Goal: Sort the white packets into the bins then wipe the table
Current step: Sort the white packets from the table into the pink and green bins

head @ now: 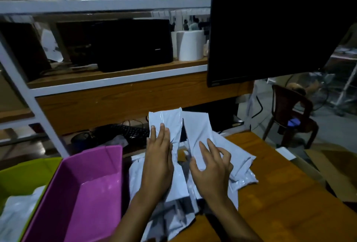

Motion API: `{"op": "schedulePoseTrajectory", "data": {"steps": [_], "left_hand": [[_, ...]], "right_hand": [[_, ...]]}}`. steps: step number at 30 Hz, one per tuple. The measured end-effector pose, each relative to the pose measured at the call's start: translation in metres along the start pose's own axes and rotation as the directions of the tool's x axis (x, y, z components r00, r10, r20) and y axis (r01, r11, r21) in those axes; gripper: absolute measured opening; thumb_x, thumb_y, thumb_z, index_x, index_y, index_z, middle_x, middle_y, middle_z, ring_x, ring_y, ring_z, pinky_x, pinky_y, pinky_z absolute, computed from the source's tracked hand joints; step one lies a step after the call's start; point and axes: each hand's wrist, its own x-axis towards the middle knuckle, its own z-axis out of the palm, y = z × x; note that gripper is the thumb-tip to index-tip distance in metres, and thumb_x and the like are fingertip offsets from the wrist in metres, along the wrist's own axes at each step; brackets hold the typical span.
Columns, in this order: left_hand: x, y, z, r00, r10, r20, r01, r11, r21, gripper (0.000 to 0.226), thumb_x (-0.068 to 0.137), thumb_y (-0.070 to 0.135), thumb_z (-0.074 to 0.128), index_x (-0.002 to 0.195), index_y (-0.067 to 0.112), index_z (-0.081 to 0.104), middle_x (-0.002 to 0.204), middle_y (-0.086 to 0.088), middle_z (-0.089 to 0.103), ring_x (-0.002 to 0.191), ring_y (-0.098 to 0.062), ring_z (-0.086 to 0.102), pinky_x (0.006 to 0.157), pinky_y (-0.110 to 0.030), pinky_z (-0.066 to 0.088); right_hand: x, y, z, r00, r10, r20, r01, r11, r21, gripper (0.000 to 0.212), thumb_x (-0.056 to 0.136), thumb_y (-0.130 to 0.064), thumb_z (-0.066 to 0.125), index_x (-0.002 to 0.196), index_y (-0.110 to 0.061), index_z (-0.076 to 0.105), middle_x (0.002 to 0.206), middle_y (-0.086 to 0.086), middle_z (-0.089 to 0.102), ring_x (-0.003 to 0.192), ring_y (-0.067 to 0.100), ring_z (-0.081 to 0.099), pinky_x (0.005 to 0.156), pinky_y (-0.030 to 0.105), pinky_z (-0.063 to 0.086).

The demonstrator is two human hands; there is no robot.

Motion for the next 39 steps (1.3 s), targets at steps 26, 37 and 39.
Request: {"op": "schedulePoseTrajectory", "data": {"steps": [26,37,39], "left_hand": [[-0.085,-0.161,-0.181,0.9,-0.427,0.093,0.27,0.711,0.649,0.049,0.096,0.014,0.037,0.144,0.003,0.032,0.155,-0.016,0.026,0.146,-0.036,0.014,0.115,-0.051,0.019],[-0.106,-0.269,-0.119,0.464,-0.699,0.545,0.176,0.675,0.717,0.064,0.092,0.024,0.046,0.147,0.002,0.024,0.156,-0.022,0.016,0.144,-0.041,0.016,0.116,-0.055,0.015],[-0.11,-0.275,-0.109,0.333,-0.734,0.592,0.136,0.658,0.74,0.073,0.091,0.031,0.047,0.152,0.01,0.011,0.16,-0.018,0.003,0.147,-0.034,0.007,0.118,-0.052,0.011]], "right_hand": [[-0.08,-0.231,0.066,0.804,-0.246,0.541,0.284,0.959,0.015,0.05,0.091,-0.051,0.041,0.135,-0.028,0.05,0.148,-0.003,0.041,0.128,0.029,0.031,0.097,0.047,0.031],[-0.117,-0.21,0.198,0.547,-0.22,0.808,0.566,0.808,-0.163,0.036,0.092,-0.027,0.045,0.123,-0.015,0.059,0.133,0.015,0.052,0.128,0.04,0.037,0.103,0.054,0.031],[-0.121,-0.197,0.211,0.376,-0.098,0.922,0.553,0.822,-0.138,0.06,0.091,-0.016,0.049,0.146,-0.006,0.028,0.155,0.019,0.025,0.142,0.041,0.02,0.111,0.054,0.027]]}}
